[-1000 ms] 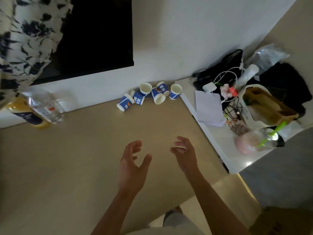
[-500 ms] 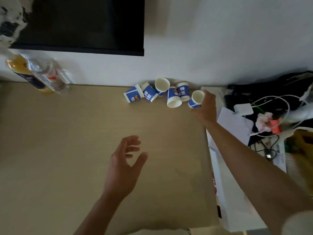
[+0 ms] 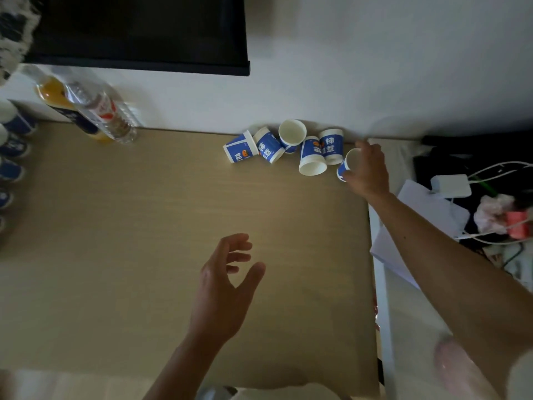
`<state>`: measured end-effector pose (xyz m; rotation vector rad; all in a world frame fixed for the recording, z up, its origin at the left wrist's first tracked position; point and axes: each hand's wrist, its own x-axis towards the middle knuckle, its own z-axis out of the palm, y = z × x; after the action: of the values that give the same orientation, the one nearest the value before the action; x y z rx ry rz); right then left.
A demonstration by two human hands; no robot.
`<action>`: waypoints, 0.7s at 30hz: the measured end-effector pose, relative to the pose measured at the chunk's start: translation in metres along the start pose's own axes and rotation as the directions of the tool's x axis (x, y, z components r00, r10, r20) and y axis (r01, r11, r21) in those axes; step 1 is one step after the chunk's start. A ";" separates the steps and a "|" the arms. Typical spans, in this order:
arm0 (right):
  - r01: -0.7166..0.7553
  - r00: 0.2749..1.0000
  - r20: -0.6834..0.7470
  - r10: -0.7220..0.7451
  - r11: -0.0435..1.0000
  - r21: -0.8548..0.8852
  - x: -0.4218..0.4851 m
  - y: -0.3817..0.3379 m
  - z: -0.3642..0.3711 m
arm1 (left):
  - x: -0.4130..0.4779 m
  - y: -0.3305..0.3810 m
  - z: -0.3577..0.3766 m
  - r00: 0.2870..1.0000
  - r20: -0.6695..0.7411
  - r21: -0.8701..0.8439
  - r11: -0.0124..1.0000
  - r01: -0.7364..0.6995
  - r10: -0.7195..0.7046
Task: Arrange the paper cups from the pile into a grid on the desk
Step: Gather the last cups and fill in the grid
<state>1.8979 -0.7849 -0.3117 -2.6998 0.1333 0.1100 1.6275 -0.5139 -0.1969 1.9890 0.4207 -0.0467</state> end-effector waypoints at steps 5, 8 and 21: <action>0.081 0.988 0.098 -0.117 0.948 0.309 -0.055 -0.031 -0.030 | 0.010 0.011 0.017 0.997 0.054 0.064 0.996 -0.056 0.053; 0.123 0.939 0.252 -0.234 0.913 0.389 -0.101 -0.059 -0.054 | 0.021 0.018 0.029 0.986 0.123 0.148 0.980 -0.132 0.114; 0.102 0.824 0.409 -0.392 0.813 0.574 -0.151 -0.106 -0.103 | 0.048 0.040 0.053 0.967 0.054 0.043 0.967 -0.250 0.247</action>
<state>1.7661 -0.7219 -0.1601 -2.0162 -0.3258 0.6116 1.6936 -0.5631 -0.1961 2.0708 0.1375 0.0534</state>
